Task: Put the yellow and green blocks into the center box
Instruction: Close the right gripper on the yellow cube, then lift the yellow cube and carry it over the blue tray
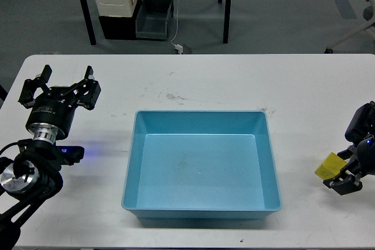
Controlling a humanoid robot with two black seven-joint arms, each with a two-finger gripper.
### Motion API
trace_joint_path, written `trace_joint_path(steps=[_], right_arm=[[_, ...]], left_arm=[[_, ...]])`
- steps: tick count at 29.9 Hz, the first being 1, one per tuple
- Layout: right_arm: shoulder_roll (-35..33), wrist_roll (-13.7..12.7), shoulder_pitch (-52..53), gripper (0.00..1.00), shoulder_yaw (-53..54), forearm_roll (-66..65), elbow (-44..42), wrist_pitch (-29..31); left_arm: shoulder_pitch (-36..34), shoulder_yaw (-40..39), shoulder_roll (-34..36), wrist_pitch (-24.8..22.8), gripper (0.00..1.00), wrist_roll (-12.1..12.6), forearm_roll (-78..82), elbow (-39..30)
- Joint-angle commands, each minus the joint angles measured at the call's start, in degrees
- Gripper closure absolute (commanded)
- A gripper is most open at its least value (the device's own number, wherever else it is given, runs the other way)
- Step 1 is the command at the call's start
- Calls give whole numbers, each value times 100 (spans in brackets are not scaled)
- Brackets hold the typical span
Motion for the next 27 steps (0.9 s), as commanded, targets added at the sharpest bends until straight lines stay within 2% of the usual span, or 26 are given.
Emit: trace_joint_path(steps=[1,5,8,10,11,14,17,22,27], right_arm=[[0,0,-28,10,-23,6,0,0],[17,0,-10,25,-15,15,-9,0],[52,0,-2,28,-6,33,-9,0],[88,0,7,34,12,33,-18,0],[96,0,7,39,29,33,-26,0],[105,0,33,63,38,33,-123,0],[123,0,77,79,126,33,-255,0],[70,0,542,90,486,50,-246,0],[123,0,1552,96,513,68,-185,0]], left_arm=[[30,-62,11,-9,0,0,0,3],[30,-71,11,-9,0,0,0,12],[30,-80,11,-9,0,0,0,12],[39,-80,11,-9,0,0,0,12],[39,-80,11,-9,0,0,0,20],[56,-80,20,-9,0,0,0,38],[74,-80,20,-9,0,0,0,73],[65,-194,28,0,0,0,0,100],[56,-203,46,8,0,0,-9,100]])
